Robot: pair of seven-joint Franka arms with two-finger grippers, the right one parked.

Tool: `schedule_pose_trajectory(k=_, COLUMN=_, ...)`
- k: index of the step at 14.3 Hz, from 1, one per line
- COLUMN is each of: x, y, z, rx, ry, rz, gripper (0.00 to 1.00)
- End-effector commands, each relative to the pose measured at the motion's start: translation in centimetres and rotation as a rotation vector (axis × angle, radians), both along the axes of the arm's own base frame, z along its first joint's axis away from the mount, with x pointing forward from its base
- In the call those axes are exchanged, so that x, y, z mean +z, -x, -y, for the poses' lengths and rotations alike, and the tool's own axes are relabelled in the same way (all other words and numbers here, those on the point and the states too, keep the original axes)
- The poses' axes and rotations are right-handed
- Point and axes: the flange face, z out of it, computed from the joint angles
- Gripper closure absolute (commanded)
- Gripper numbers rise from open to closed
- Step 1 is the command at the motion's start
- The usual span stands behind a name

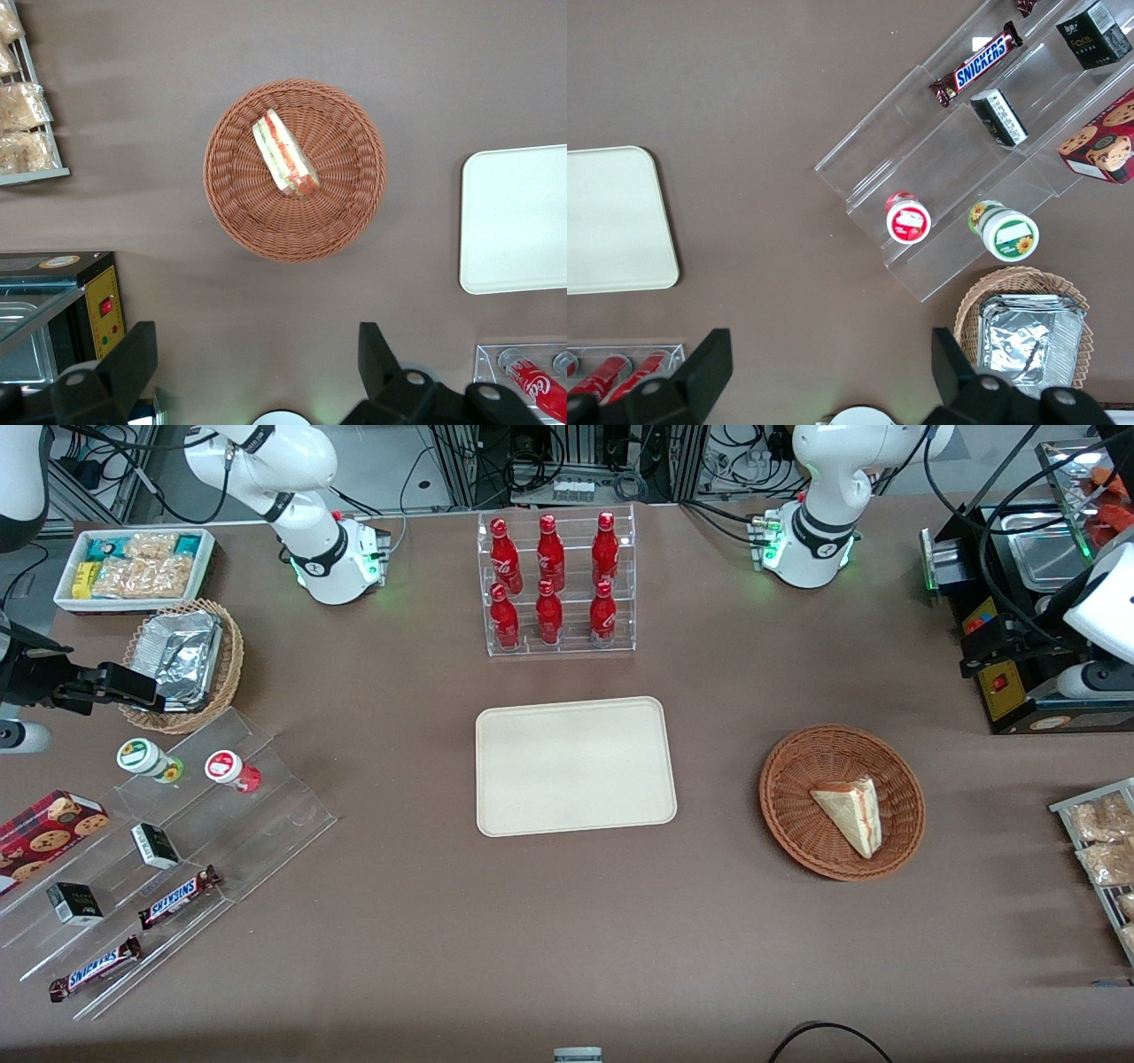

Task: Place sandwich from basket to tray
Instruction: 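Move the left gripper down over the sandwich in the wicker basket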

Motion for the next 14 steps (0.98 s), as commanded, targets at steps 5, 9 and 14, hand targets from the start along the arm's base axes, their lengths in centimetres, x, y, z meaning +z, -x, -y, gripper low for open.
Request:
schedule_pose_trajectory(k=5, x=-1.4, y=-0.4, z=-0.9, rx=0.007, ry=-0.002, rz=-0.001, gripper=0.00)
schedule_pose_trajectory(k=9, x=-9.1, y=-1.2, z=-1.9, rx=0.091, ry=-0.005, rz=0.016, gripper=0.00)
schedule_pose_trajectory(k=14, x=-19.7, y=-0.2, z=-1.4, rx=0.295, ry=0.003, rz=0.117, gripper=0.00)
